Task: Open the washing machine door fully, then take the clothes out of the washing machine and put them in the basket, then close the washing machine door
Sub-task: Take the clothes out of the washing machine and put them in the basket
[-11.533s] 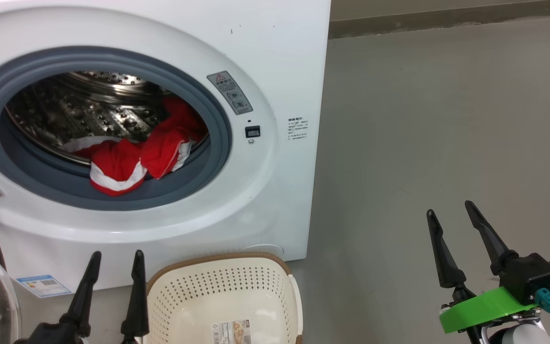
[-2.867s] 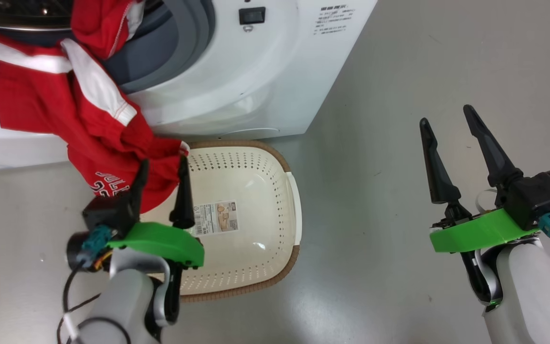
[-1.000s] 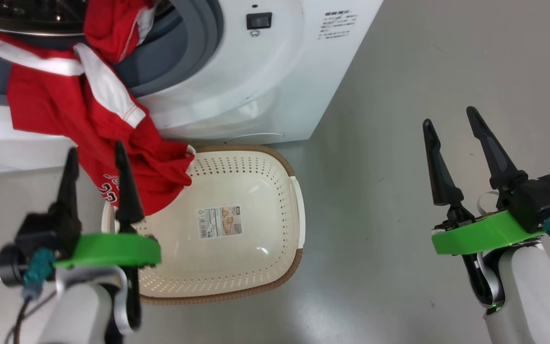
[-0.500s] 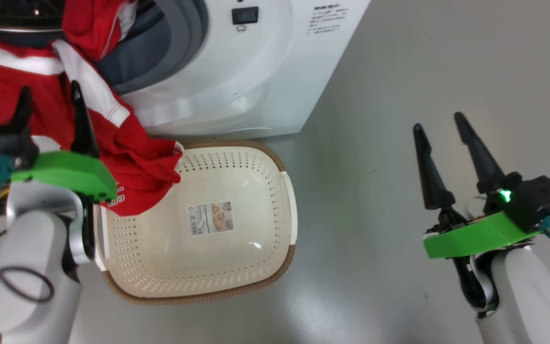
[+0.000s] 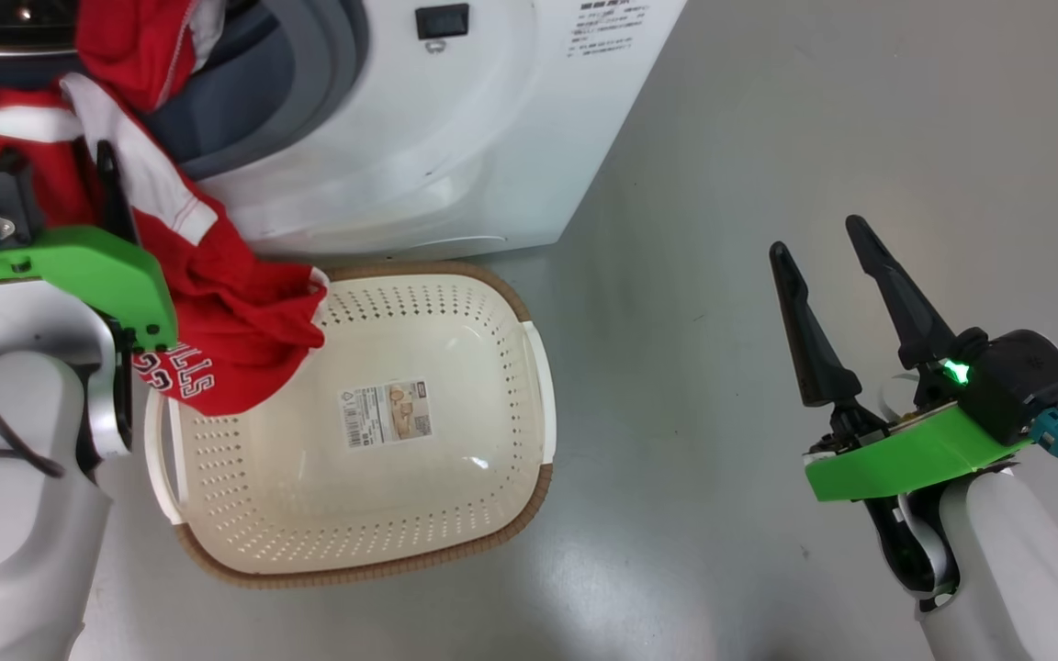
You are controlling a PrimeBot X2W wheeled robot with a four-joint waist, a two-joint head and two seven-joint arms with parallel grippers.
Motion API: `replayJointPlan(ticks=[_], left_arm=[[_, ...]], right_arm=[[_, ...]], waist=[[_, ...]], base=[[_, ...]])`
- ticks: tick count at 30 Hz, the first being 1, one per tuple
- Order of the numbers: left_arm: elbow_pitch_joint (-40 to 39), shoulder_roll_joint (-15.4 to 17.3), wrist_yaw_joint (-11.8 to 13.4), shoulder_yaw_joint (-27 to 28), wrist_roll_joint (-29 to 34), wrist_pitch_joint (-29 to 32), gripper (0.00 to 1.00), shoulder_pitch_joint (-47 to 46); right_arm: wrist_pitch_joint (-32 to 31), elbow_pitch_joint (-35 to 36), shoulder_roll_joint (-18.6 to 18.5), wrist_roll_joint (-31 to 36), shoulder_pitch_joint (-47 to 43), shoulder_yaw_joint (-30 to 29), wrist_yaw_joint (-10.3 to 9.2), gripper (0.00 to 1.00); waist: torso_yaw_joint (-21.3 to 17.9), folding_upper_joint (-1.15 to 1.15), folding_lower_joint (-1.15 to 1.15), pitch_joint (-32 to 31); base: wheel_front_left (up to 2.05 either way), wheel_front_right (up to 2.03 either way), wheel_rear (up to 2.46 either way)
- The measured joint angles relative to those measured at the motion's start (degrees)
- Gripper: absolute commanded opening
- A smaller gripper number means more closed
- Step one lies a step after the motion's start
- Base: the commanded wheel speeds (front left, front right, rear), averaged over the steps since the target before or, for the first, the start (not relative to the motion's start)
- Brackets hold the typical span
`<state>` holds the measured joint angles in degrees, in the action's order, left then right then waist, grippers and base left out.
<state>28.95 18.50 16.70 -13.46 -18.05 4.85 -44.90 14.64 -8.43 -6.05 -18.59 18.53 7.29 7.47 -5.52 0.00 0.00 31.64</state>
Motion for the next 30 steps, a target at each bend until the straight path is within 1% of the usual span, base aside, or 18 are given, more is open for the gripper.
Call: replayJointPlan(ticks=[1, 2, 4, 11, 16, 19, 21, 27, 30], left_arm=[[0.3, 0.1, 0.0, -0.3, 0.2, 0.1, 1.00, -0.1], [0.4, 0.2, 0.0, -0.3, 0.3, 0.1, 0.57, -0.1], [0.5, 0.2, 0.0, -0.4, 0.3, 0.1, 0.00, -0.2], [-0.3, 0.2, 0.0, -0.6, 0.2, -1.6, 0.00, -0.1], [-3.6, 0.1, 0.0, -0.5, -0.4, -3.0, 0.00, 0.1], [-6.9, -0.2, 0.5, 0.8, -2.3, -4.2, 0.00, 1.5], [-9.3, -0.5, 0.5, 1.4, -3.8, -4.8, 0.00, 3.1], [-18.1, -1.8, 0.5, 1.5, -5.1, -6.5, 0.00, 8.8], [-22.6, -2.5, 1.4, 1.3, -5.3, -7.0, 0.00, 11.8]], right_arm=[[0.0, 0.2, -0.2, -0.1, 0.0, 0.2, -0.01, 1.00], [0.0, 0.3, -0.4, -0.1, 0.0, 0.3, 0.00, 1.00], [0.0, 0.4, -0.7, -0.7, 0.2, 0.3, 0.00, 1.00], [0.0, 0.6, -0.9, -1.0, 0.5, 0.2, 0.00, 1.00], [0.0, 0.6, -0.9, -1.0, 0.5, 0.0, -0.01, 1.00], [0.0, 0.6, -0.8, -1.1, 0.4, -0.2, -0.01, 1.00], [0.0, 0.6, -0.4, -2.8, 0.4, -0.5, 0.00, 1.00], [0.0, 0.6, -0.8, -3.4, 0.4, -1.2, -0.01, 1.00], [0.0, 0.7, -0.8, -5.2, 0.3, -1.5, -0.01, 1.00]], waist=[[-0.1, 0.00, 0.00, 0.1], [-0.2, 0.00, 0.00, 0.2], [-0.2, 0.00, 0.00, 0.3], [0.1, 0.00, 0.00, 0.0], [0.6, 0.00, 0.00, -0.3], [0.9, 0.00, 0.00, -0.5], [1.1, 0.00, 0.00, -0.5], [1.7, 0.00, 0.00, -0.5], [1.8, 0.00, 0.00, -0.5]], base=[[0.00, 0.00, 0.00], [0.00, 0.00, 0.00], [0.00, 0.00, 0.00], [0.00, 0.00, 0.00], [0.00, 0.00, 0.00], [0.00, 0.00, 0.00], [0.00, 0.00, 0.00], [0.00, 0.00, 0.00], [0.00, 0.00, 0.00]])
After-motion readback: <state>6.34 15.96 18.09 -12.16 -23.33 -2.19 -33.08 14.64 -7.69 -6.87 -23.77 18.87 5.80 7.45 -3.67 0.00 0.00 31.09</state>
